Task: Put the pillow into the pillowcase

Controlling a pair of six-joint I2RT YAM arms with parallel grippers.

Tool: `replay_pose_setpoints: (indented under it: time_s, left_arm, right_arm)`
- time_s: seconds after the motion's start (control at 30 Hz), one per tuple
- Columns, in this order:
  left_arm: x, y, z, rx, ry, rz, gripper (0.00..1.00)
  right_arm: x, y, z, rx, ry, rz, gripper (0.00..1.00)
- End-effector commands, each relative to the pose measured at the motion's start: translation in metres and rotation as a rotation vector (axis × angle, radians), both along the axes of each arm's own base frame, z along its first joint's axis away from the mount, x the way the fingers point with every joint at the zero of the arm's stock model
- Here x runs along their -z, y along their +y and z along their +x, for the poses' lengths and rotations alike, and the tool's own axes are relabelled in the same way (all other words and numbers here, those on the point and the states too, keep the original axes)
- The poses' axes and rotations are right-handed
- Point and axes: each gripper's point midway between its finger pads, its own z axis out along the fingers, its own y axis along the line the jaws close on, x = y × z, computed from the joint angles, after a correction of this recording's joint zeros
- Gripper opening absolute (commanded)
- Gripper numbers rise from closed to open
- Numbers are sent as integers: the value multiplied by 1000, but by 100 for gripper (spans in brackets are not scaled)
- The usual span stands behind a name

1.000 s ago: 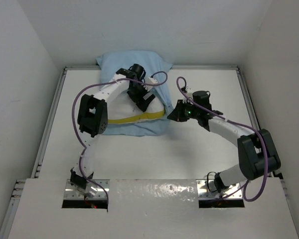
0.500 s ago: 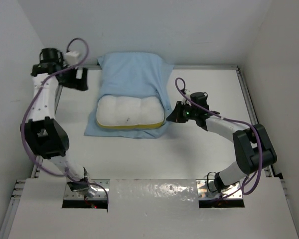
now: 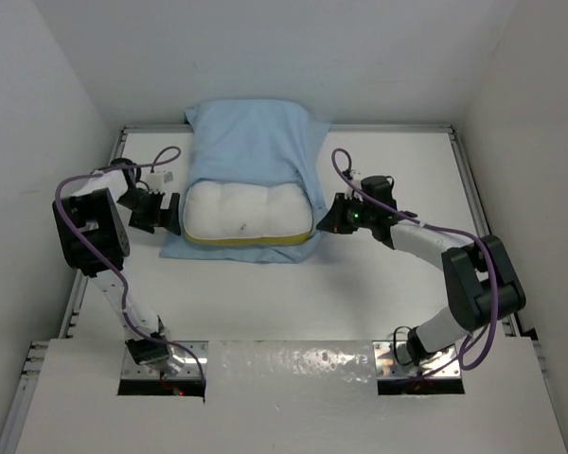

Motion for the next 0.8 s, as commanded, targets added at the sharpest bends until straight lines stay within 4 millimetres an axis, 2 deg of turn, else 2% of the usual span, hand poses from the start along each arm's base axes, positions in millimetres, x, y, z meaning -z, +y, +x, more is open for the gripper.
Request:
replay_pose_setpoints:
  time_s: [0.0,0.07,0.1,0.17,0.23,0.27,0.3,0.33,0.37,0.4,0.43,0.47,0.5,0.53,0.57,0.6,0.67,0.7,0.73,0.77]
  left_arm:
    - [0,-16,9,57,-81,-23,100]
    - [7,-19,8,73,-83,29,100]
    - [10,-24,16,94,-115,69,100]
    - [21,-22,15,83,-105,118,99]
    - [33,-31,8,64,-57,73,89]
    - [37,-36,5,68,-38,45,80]
    - [37,-51,2,87,-33,-48,76]
    - [42,-63,-9,105,20,-130,73]
    - [39,-72,-11,119,26,-207,58]
    - [35,-89,-13,156,23,-336,26]
    - [24,-92,-13,159,34,-388,4]
    - [16,-90,-10,154,21,-436,0]
    - [1,-95,-7,212,-39,-518,0]
    - [-33,-96,-10,236,-27,-587,0]
    - [-64,-97,-3,240,-98,-687,0]
    - [-101,-90,10,238,-206,-659,0]
    - [-156,-77,21,257,-387,-606,0]
    - [-211,-73,27,325,-551,-505,0]
    - [-242,-73,31,352,-646,-461,0]
    - [-282,-77,27,314,-707,-459,0]
  right_arm:
    - [-8,3,5,0,-51,8,0]
    - [-7,3,6,4,-56,7,0]
    - [-7,2,7,8,-58,5,0]
    - [-8,2,8,11,-59,5,0]
    - [-7,1,9,18,-57,3,0]
    - [-6,1,8,19,-54,1,0]
    - [-4,1,7,21,-49,-2,0]
    - [-2,0,6,23,-44,-3,0]
    - [-1,-1,6,24,-40,-3,0]
    - [-1,0,4,23,-35,-2,0]
    - [-2,1,3,20,-32,3,0]
    - [-5,1,2,18,-29,2,0]
    - [-9,2,2,14,-34,-1,0]
    - [-21,5,3,11,-33,1,0]
    - [-41,6,6,16,-60,20,0]
    - [-60,10,7,20,-71,51,0]
    - [-136,20,16,-1,-208,152,0]
    - [-165,23,19,5,-258,194,0]
    - [-215,25,26,1,-358,237,0]
    - [-242,23,29,16,-415,248,0]
